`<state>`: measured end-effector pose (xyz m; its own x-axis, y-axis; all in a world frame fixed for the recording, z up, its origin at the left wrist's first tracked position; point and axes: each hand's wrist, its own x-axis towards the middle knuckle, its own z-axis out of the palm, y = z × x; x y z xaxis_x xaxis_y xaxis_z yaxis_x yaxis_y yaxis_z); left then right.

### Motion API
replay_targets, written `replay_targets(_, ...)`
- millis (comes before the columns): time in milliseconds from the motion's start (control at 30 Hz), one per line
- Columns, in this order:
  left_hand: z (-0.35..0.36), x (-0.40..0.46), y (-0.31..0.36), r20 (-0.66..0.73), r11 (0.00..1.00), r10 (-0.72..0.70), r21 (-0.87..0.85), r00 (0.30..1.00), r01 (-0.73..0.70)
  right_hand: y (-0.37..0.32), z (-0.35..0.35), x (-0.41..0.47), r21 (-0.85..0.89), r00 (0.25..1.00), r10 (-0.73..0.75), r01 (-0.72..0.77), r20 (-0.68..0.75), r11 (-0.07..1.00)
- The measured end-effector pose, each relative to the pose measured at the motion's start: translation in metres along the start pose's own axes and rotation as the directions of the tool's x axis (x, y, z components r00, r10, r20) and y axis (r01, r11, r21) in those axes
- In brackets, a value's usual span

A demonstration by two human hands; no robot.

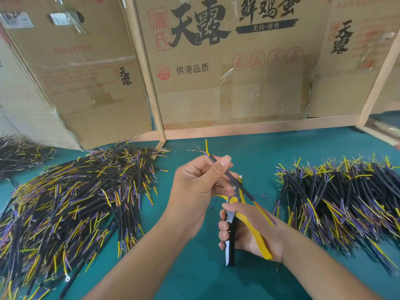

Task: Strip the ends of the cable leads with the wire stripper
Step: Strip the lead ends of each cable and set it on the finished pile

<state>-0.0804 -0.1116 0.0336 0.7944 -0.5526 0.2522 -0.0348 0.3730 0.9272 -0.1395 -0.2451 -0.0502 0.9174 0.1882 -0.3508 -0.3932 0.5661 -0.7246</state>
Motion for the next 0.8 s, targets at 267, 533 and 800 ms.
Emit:
replay_targets(267, 0.022, 0.031, 0.014, -0.12, 0.997, -0.009, 0.076, 0.993, 0.019, -0.002, 0.008, -0.001, 0.014, 0.994, 0.051, -0.049, -0.092, 0.999)
replay_targets(533, 0.092, 0.082, -0.039, 0.049, 0.909, -0.355, 0.252, 0.933, 0.333, -0.001, 0.009, 0.0, 0.056, 0.989, 0.054, -0.047, -0.135, 0.997)
replay_targets(800, 0.101, 0.089, -0.055, 0.23, 0.856, -0.467, 0.36, 0.854, 0.371, 0.0, 0.011, 0.001, 0.06, 0.978, 0.073, -0.063, -0.193, 0.996)
